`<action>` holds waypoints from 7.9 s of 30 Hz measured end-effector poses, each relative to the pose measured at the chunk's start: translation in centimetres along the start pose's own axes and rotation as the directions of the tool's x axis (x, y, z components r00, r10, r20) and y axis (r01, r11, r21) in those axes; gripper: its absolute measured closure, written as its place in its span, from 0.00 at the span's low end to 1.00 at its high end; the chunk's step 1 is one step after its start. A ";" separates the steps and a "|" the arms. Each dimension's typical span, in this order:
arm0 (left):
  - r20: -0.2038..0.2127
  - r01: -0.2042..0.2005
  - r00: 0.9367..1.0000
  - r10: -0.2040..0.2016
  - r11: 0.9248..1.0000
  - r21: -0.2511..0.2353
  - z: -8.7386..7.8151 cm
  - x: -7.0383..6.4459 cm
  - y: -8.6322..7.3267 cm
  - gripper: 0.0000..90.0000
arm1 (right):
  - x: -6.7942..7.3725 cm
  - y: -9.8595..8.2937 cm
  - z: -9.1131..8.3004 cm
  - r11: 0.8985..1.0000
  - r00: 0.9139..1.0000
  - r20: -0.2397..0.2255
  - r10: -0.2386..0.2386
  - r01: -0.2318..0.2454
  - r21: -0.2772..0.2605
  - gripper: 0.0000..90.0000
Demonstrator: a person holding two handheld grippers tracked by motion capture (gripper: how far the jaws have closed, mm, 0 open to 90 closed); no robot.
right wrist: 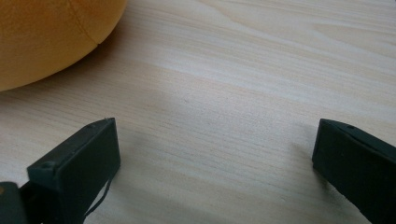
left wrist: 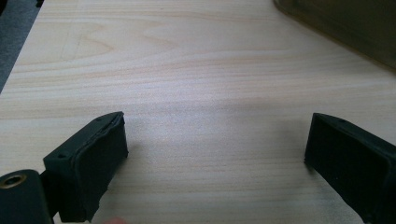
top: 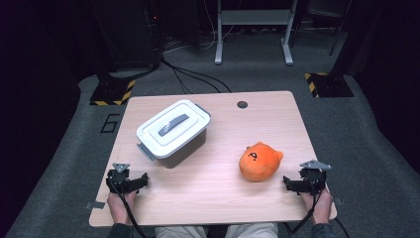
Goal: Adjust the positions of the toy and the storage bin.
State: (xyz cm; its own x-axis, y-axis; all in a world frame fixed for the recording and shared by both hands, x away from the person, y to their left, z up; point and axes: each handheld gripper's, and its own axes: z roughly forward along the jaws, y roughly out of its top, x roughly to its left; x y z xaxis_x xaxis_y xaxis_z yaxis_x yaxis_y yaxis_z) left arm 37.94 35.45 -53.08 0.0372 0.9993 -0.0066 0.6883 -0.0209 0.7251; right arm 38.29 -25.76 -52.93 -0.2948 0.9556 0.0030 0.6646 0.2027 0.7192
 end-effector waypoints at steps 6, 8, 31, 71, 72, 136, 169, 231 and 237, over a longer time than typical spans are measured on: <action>-0.004 0.002 1.000 -0.002 1.000 -0.004 0.0 0.0 0.0 0.06 | 0.0 0.0 0.0 1.000 1.000 0.000 0.000 0.000 0.000 0.00; -0.004 0.002 1.000 -0.002 1.000 -0.005 0.0 0.0 0.0 0.06 | 0.0 0.0 0.0 1.000 1.000 0.000 0.000 0.000 0.000 0.00; 0.001 0.000 1.000 0.000 1.000 -0.004 0.0 0.0 0.0 0.06 | 0.3 0.2 -0.3 0.999 1.000 0.011 -0.026 0.026 0.020 0.01; 0.002 -0.001 1.000 0.001 1.000 -0.004 0.1 0.0 0.0 0.06 | 6.2 10.0 -4.8 0.993 0.970 -0.213 -0.114 0.104 -0.057 0.00; 0.002 -0.001 1.000 0.001 1.000 -0.003 0.1 0.0 0.0 0.06 | 6.5 10.2 -4.6 0.992 0.968 -0.218 -0.121 0.112 -0.052 0.00; 0.003 -0.001 1.000 0.001 1.000 -0.004 0.1 0.0 0.0 0.06 | 3.7 10.4 -6.1 0.989 0.990 -0.109 -0.089 0.075 -0.125 0.72; 0.003 -0.001 1.000 0.001 1.000 -0.004 0.1 0.0 0.0 0.06 | -0.1 12.0 -3.2 0.996 0.998 0.044 -0.050 0.053 -0.065 0.71; 0.004 -0.003 1.000 0.003 1.000 -0.003 0.0 0.0 0.0 0.06 | 3.0 14.1 -2.7 0.994 0.991 -0.117 -0.057 0.045 -0.103 0.00; 0.014 -0.036 0.999 0.036 0.999 -0.010 -0.1 -0.3 -0.1 0.06 | 4.7 14.5 -2.2 0.993 0.985 -0.153 -0.081 0.066 -0.101 0.00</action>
State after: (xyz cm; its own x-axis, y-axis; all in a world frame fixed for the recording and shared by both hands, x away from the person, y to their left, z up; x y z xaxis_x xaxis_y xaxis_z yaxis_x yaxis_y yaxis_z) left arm 37.84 35.18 -53.07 0.0721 0.9974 0.0094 0.6791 -0.0560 0.7319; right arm 45.00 -18.80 -40.99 -0.4489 0.8921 0.0511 0.5712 0.2425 0.7842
